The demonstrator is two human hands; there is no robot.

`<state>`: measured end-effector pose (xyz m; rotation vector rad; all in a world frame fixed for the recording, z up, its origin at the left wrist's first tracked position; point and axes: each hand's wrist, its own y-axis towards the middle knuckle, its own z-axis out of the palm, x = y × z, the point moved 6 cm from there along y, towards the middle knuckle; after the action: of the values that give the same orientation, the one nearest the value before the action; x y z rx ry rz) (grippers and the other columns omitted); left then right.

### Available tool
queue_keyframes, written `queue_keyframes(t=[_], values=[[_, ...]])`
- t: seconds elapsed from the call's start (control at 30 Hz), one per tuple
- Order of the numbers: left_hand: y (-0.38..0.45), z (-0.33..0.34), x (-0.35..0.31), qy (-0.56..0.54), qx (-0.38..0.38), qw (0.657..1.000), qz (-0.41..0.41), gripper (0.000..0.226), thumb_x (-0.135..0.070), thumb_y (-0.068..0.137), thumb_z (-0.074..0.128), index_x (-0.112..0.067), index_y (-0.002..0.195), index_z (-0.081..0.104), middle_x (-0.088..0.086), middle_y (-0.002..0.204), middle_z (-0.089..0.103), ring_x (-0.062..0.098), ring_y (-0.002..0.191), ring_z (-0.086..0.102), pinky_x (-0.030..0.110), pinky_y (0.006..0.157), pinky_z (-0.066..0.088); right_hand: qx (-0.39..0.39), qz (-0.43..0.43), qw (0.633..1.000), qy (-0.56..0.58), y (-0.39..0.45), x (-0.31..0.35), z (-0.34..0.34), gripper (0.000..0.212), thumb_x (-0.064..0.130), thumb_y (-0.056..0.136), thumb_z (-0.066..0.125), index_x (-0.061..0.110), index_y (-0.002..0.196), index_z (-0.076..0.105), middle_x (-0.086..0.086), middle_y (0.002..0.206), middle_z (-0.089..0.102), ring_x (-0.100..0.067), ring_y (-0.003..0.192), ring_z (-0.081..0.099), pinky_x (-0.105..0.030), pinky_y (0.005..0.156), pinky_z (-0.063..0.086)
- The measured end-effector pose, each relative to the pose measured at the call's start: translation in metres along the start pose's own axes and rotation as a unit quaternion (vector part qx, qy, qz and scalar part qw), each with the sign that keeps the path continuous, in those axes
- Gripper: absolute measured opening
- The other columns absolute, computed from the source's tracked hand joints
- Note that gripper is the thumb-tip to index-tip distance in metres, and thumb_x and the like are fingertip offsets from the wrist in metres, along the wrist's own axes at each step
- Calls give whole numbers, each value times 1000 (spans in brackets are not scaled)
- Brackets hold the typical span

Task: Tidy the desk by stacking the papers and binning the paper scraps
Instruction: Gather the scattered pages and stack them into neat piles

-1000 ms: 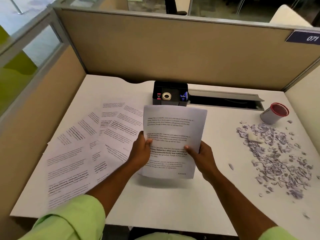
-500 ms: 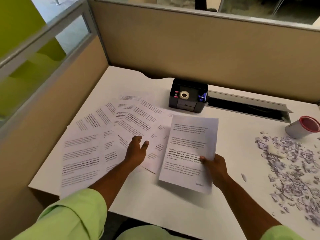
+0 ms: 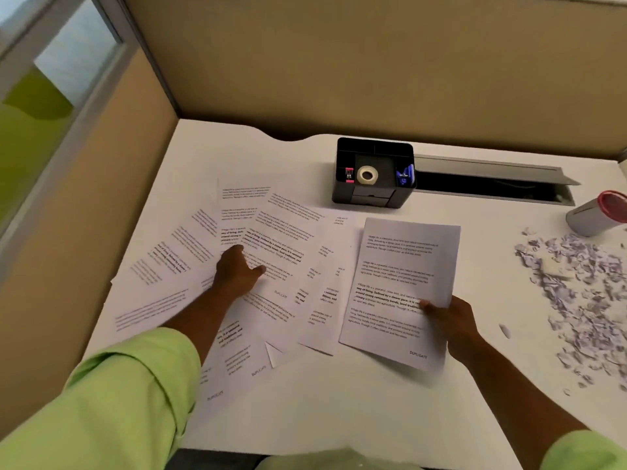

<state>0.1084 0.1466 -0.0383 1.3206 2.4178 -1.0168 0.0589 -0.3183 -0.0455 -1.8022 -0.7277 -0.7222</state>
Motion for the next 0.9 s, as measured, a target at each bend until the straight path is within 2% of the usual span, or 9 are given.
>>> queue_keyframes(t=[0.13, 0.23, 0.3, 0.37, 0.43, 0.53, 0.67, 0.8, 0.9], values=[[26, 2, -4, 89, 8, 995, 50, 106, -46, 73, 82, -11, 153, 21, 15, 158, 26, 33, 145, 26, 48, 115, 32, -6, 5, 1000, 14, -1, -2, 5, 18, 7, 89, 76, 11, 106, 71, -12, 104, 76, -40, 89, 73, -57, 82, 60], [36, 6, -5, 152, 20, 988, 30, 121, -57, 67, 81, -16, 155, 9, 18, 161, 12, 36, 147, 17, 51, 115, 29, -14, 5, 1000, 22, -4, -5, 10, 16, 8, 88, 77, 13, 102, 71, -10, 103, 76, -39, 87, 72, -51, 78, 60], [37, 9, -5, 172, 23, 985, 11, 129, -56, 64, 84, -21, 155, 0, 17, 161, 2, 37, 147, 10, 54, 114, 29, -17, 7, 999, 26, -6, -6, 13, 17, 9, 88, 77, 13, 103, 70, -10, 103, 76, -38, 87, 72, -47, 74, 60], [37, 12, -5, 189, 13, 982, 7, 134, -53, 60, 87, -25, 154, -5, 17, 159, 3, 37, 144, 13, 55, 110, 33, -20, 9, 999, 32, -9, -7, 15, 17, 9, 88, 77, 14, 102, 70, -8, 102, 76, -36, 86, 72, -42, 69, 59], [35, 14, -5, 198, 0, 980, 0, 137, -50, 58, 89, -25, 154, -4, 16, 156, 9, 35, 139, 19, 52, 106, 36, -21, 6, 999, 34, -11, -8, 16, 16, 10, 88, 77, 14, 102, 70, -7, 101, 76, -36, 86, 72, -40, 67, 59], [33, 14, -6, 197, 1, 980, -16, 138, -49, 58, 90, -16, 154, -4, 16, 152, 15, 33, 136, 25, 50, 104, 37, -25, 7, 999, 30, -11, -11, 15, 18, 10, 87, 78, 14, 104, 71, -9, 103, 76, -39, 88, 73, -46, 72, 61], [38, 12, 0, 199, 5, 979, -33, 135, -52, 56, 89, -9, 153, 6, 18, 150, 21, 35, 136, 30, 50, 105, 37, -30, 1, 999, 22, -10, -10, 14, 17, 10, 88, 77, 14, 103, 71, -9, 104, 76, -38, 89, 73, -49, 76, 61], [42, 11, 9, 168, -5, 985, -32, 126, -50, 52, 92, -20, 150, 18, 16, 148, 24, 35, 133, 30, 51, 103, 37, -29, -4, 999, 22, -11, -12, 14, 19, 11, 89, 77, 15, 107, 71, -9, 106, 76, -38, 90, 73, -52, 77, 61], [39, 11, 12, 134, -26, 990, -29, 117, -48, 49, 94, -30, 144, 28, 10, 148, 17, 34, 129, 26, 50, 102, 37, -32, 3, 999, 19, -10, -16, 13, 21, 13, 89, 76, 16, 109, 70, -9, 108, 76, -38, 91, 73, -55, 79, 61]])
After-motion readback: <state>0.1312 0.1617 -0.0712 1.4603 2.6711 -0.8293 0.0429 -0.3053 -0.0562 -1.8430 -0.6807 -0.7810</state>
